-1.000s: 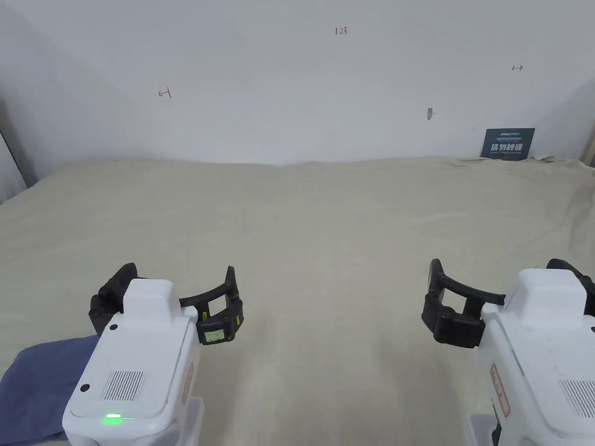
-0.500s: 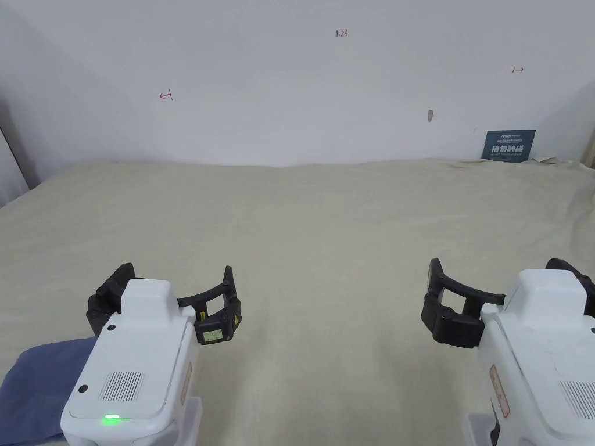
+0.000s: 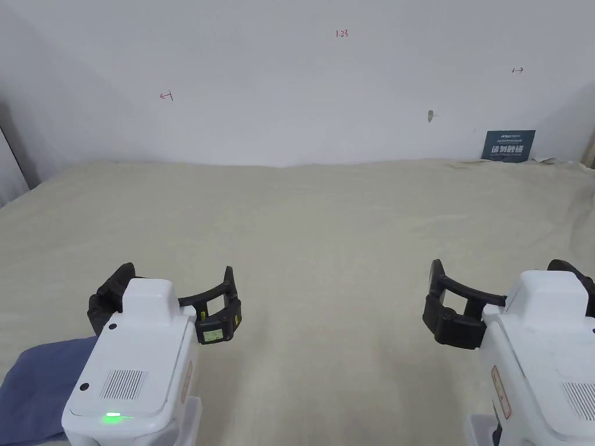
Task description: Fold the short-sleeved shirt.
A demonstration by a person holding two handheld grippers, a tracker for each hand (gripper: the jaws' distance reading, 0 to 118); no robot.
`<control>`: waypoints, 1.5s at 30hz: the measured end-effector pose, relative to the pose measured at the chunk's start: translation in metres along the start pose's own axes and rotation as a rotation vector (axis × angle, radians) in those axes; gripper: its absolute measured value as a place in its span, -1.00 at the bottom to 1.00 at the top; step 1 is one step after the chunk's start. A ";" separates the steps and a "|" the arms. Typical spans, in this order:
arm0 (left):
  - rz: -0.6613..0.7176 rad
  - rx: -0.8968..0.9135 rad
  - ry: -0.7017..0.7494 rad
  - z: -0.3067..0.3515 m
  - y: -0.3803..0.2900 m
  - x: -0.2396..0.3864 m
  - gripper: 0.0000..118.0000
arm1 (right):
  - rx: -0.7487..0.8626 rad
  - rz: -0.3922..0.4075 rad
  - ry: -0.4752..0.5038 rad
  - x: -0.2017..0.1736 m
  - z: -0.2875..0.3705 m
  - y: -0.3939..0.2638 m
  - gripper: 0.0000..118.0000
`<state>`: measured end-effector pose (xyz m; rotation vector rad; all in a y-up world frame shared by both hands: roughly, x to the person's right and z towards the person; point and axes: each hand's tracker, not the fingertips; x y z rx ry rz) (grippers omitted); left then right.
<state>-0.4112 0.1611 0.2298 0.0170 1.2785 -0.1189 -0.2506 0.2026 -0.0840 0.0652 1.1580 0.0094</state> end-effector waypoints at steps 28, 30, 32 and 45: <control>0.003 0.014 0.014 0.004 0.004 -0.003 1.00 | 0.012 -0.005 0.007 -0.001 0.001 0.004 1.00; 0.005 0.015 0.014 0.004 0.004 -0.003 1.00 | 0.013 -0.004 0.011 -0.001 0.001 0.004 1.00; 0.002 0.014 0.016 0.004 0.004 -0.003 1.00 | 0.012 -0.001 0.010 -0.002 0.000 0.004 1.00; 0.000 0.016 0.023 0.005 0.005 -0.006 1.00 | 0.016 -0.005 0.011 -0.003 0.001 0.005 1.00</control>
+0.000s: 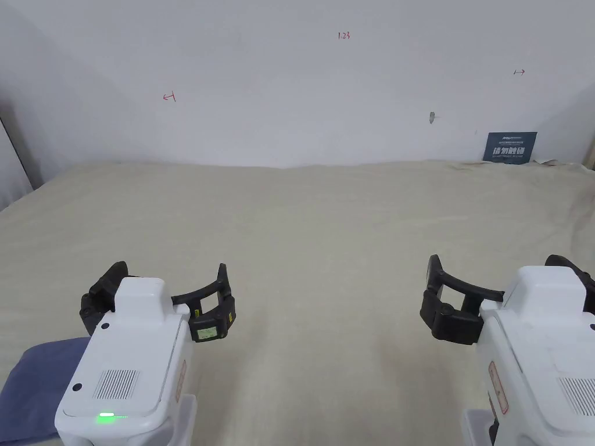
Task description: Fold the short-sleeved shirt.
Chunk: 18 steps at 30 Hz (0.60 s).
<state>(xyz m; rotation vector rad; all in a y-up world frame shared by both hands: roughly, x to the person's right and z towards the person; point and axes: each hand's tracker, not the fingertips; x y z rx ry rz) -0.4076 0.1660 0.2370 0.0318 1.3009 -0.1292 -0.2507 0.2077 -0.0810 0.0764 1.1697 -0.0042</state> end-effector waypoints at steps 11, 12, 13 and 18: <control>-0.001 -0.002 -0.003 0.001 -0.001 -0.001 1.00 | -0.024 0.005 -0.021 -0.003 -0.001 0.002 1.00; -0.001 -0.002 -0.003 0.001 -0.001 -0.001 1.00 | -0.046 0.001 -0.028 -0.003 -0.003 0.003 1.00; -0.001 -0.002 -0.004 0.001 -0.001 -0.002 1.00 | -0.076 -0.017 -0.031 -0.003 -0.005 0.004 1.00; 0.007 -0.002 -0.013 0.003 0.001 -0.004 1.00 | -0.322 -0.203 -0.074 0.000 -0.018 0.013 1.00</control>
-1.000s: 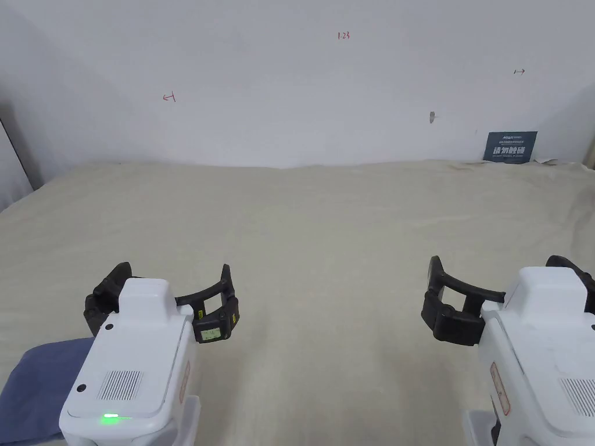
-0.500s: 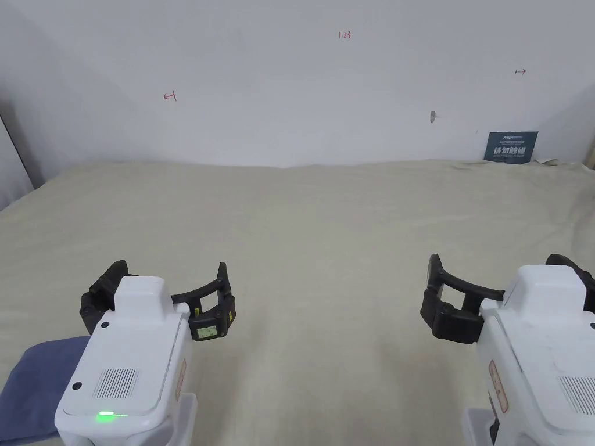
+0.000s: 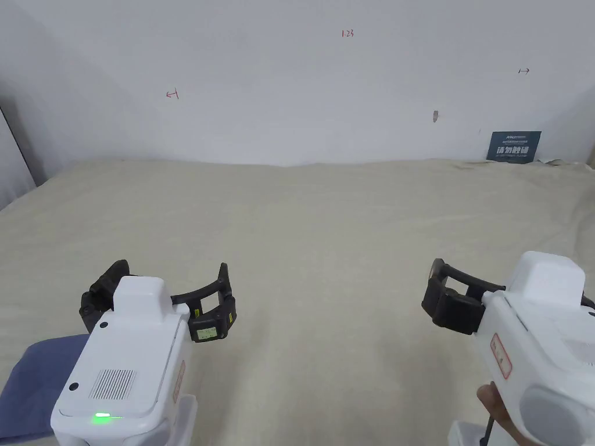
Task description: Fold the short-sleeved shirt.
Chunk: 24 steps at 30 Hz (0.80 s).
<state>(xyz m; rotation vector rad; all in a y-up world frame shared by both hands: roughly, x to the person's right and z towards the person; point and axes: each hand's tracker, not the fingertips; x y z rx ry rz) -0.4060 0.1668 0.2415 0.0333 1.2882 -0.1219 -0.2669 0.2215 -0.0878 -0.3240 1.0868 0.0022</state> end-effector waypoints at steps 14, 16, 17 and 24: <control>0.028 0.001 0.015 0.000 0.000 -0.008 1.00 | -0.214 -0.104 -0.090 -0.001 0.000 0.016 0.98; 0.037 0.004 0.017 0.001 0.001 -0.009 1.00 | -0.206 -0.096 -0.105 -0.001 -0.001 0.017 0.98; 0.038 0.006 0.019 0.001 0.002 -0.009 1.00 | -0.204 -0.084 -0.107 -0.001 -0.002 0.018 0.98; 0.034 0.012 0.019 0.002 0.004 -0.009 1.00 | -0.170 -0.008 -0.111 0.003 -0.012 0.012 0.98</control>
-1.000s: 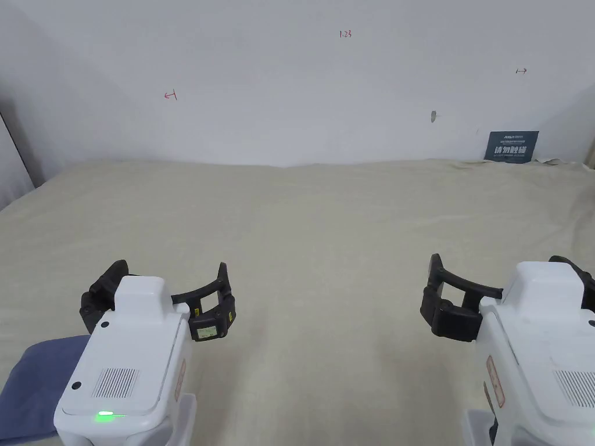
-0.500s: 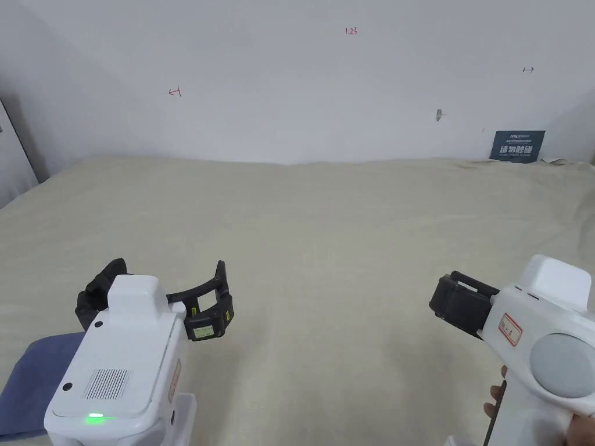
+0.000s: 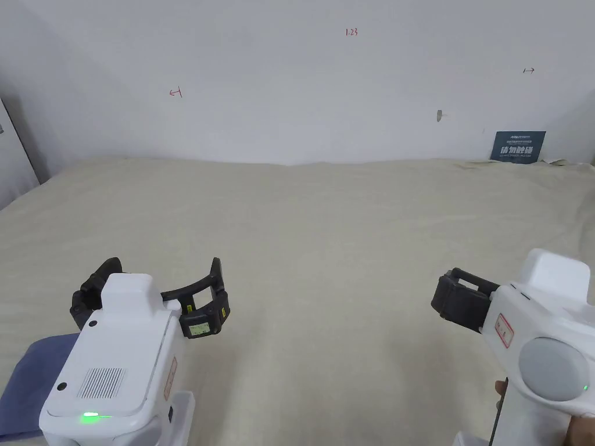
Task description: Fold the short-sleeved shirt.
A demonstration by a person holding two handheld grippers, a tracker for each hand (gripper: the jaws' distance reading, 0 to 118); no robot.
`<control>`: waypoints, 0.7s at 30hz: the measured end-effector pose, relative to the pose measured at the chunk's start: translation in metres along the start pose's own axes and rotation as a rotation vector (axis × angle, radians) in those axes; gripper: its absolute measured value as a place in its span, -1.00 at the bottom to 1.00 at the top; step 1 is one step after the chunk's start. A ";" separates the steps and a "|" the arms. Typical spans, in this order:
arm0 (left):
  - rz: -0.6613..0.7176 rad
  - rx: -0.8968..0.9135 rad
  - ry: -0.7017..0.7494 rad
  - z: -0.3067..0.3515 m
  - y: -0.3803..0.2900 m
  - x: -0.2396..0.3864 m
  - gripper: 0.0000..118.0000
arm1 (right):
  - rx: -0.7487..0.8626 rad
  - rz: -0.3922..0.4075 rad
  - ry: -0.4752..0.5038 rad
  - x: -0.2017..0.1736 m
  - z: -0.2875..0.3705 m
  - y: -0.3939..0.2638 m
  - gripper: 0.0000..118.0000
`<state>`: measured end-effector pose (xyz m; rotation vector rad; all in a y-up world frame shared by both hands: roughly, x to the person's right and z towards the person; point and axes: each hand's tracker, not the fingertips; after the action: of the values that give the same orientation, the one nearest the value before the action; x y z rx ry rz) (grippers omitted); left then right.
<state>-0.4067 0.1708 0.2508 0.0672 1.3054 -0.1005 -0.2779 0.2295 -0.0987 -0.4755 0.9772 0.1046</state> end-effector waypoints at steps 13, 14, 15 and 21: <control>0.006 0.008 -0.005 0.001 0.003 0.003 1.00 | 0.477 0.230 0.078 -0.010 0.012 -0.031 1.00; 0.005 0.011 -0.005 0.001 0.003 0.003 1.00 | 0.505 0.235 0.075 -0.010 0.012 -0.034 1.00; 0.003 0.012 -0.007 0.001 0.003 0.004 1.00 | 0.535 0.261 0.062 -0.011 0.013 -0.036 1.00; -0.005 0.012 -0.008 0.002 0.002 0.004 1.00 | 0.548 0.246 0.080 -0.009 0.014 -0.041 1.00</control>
<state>-0.4037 0.1730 0.2471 0.0740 1.2972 -0.1130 -0.2605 0.2002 -0.0708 0.1453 1.0904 0.0348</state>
